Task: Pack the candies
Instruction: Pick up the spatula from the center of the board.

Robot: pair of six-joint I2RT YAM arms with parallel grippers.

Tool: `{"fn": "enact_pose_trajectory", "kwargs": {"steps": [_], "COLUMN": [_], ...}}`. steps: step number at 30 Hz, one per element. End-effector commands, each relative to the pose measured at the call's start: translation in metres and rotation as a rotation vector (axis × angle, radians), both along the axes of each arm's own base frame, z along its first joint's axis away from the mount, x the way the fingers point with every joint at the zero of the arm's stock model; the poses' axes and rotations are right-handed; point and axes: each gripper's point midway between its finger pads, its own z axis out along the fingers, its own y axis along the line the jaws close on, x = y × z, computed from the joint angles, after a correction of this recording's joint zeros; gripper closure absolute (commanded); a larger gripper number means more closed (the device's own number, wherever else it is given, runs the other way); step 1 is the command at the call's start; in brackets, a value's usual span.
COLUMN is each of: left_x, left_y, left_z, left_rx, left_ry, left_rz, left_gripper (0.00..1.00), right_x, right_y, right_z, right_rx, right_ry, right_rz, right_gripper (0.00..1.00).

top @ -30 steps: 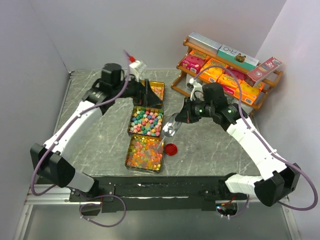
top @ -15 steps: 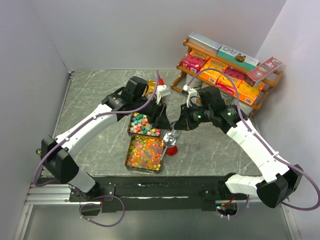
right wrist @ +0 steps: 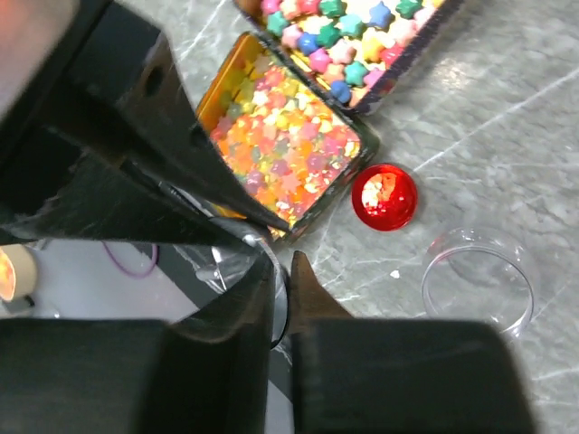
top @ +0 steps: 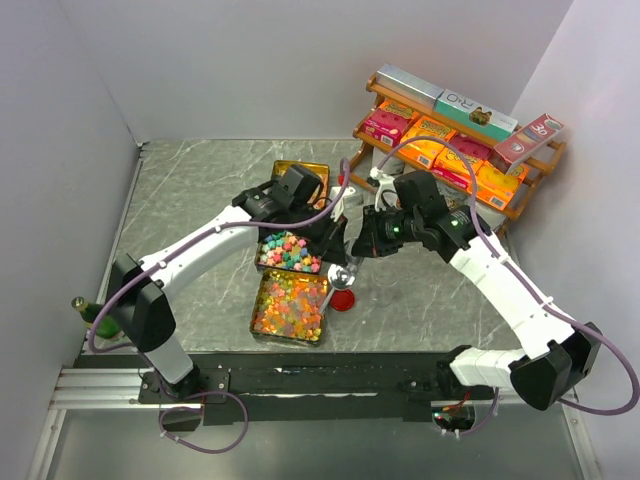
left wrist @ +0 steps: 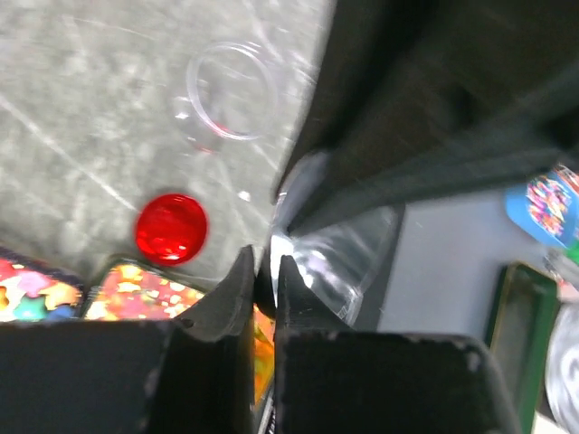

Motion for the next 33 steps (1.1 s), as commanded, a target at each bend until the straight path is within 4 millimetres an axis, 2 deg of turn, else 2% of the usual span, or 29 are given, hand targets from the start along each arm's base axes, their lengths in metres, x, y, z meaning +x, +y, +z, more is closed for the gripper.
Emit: {"fn": "enact_pose_trajectory", "kwargs": {"steps": [1, 2, 3, 5, 7, 10, 12, 14, 16, 19, 20, 21, 22, 23, 24, 26, 27, 28, 29, 30, 33], "left_x": [0.027, 0.034, 0.038, 0.049, 0.057, 0.073, 0.089, 0.106, 0.126, 0.155, 0.163, 0.165, 0.167, 0.174, 0.172, 0.171, 0.169, 0.169, 0.164, 0.162, 0.158], "left_y": [0.000, 0.003, 0.002, 0.007, 0.006, 0.006, 0.008, 0.015, 0.022, 0.050, 0.063, 0.071, 0.075, 0.087, 0.091, 0.099, 0.102, 0.103, 0.104, 0.105, 0.107], "left_z": [-0.007, -0.010, -0.011, -0.008, 0.003, 0.021, 0.033, 0.041, 0.054, 0.062, 0.075, 0.068, 0.073, 0.092, 0.079, 0.087, 0.079, 0.081, 0.085, 0.081, 0.094], "left_rx": [0.031, 0.045, 0.039, 0.026, -0.022, -0.076, -0.090, -0.099, -0.136, -0.190, -0.244, -0.261, -0.321, -0.413, -0.419, -0.516, -0.520, -0.561, -0.586, -0.596, -0.648], "left_ry": [0.012, 0.003, 0.004, 0.028, 0.049, 0.051, 0.038, 0.088, 0.157, 0.281, 0.302, 0.347, 0.444, 0.443, 0.495, 0.626, 0.674, 0.758, 0.796, 0.833, 0.937], "left_rz": [0.148, 0.185, 0.207, 0.265, 0.299, 0.382, 0.460, 0.586, 0.736, 1.016, 1.097, 1.156, 1.237, 1.300, 1.349, 1.449, 1.481, 1.518, 1.521, 1.533, 1.560], "left_gripper": [0.99, 0.99, 0.99, 0.99, 0.99, 0.99, 0.99, 0.99, 0.99, 0.99, 0.99, 0.99, 0.99, 0.99, 0.99, 0.99, 0.99, 0.99, 0.99, 0.99, 0.99], "right_x": [0.009, 0.018, 0.020, 0.023, 0.025, 0.029, 0.033, 0.034, 0.036, 0.038, 0.038, 0.037, 0.037, 0.037, 0.035, 0.037, 0.037, 0.037, 0.040, 0.040, 0.039], "right_y": [-0.005, -0.016, -0.020, -0.030, -0.039, -0.047, -0.047, -0.044, -0.041, -0.034, -0.031, -0.028, -0.025, -0.024, -0.023, -0.021, -0.020, -0.018, -0.014, -0.008, 0.004], "right_z": [0.021, 0.019, 0.021, 0.033, 0.046, 0.062, 0.072, 0.073, 0.073, 0.075, 0.076, 0.078, 0.079, 0.080, 0.082, 0.084, 0.086, 0.081, 0.089, 0.087, 0.092], "right_rx": [0.020, -0.017, -0.015, 0.005, 0.034, 0.078, 0.106, 0.127, 0.149, 0.179, 0.195, 0.219, 0.240, 0.258, 0.285, 0.322, 0.346, 0.357, 0.396, 0.412, 0.434], "right_ry": [-0.109, -0.132, -0.136, -0.194, -0.253, -0.315, -0.357, -0.385, -0.399, -0.408, -0.407, -0.401, -0.405, -0.401, -0.392, -0.400, -0.399, -0.391, -0.417, -0.404, -0.427], "right_rz": [-0.074, -0.150, -0.192, -0.263, -0.318, -0.374, -0.392, -0.372, -0.369, -0.345, -0.340, -0.335, -0.333, -0.335, -0.350, -0.360, -0.371, -0.371, -0.362, -0.348, -0.306], "right_gripper": [0.77, 0.64, 0.59, 0.41, 0.40, 0.29, 0.15, 0.01, 0.00, 0.00, 0.01, 0.01, 0.05, 0.07, 0.11, 0.15, 0.15, 0.16, 0.16, 0.16, 0.16]}}
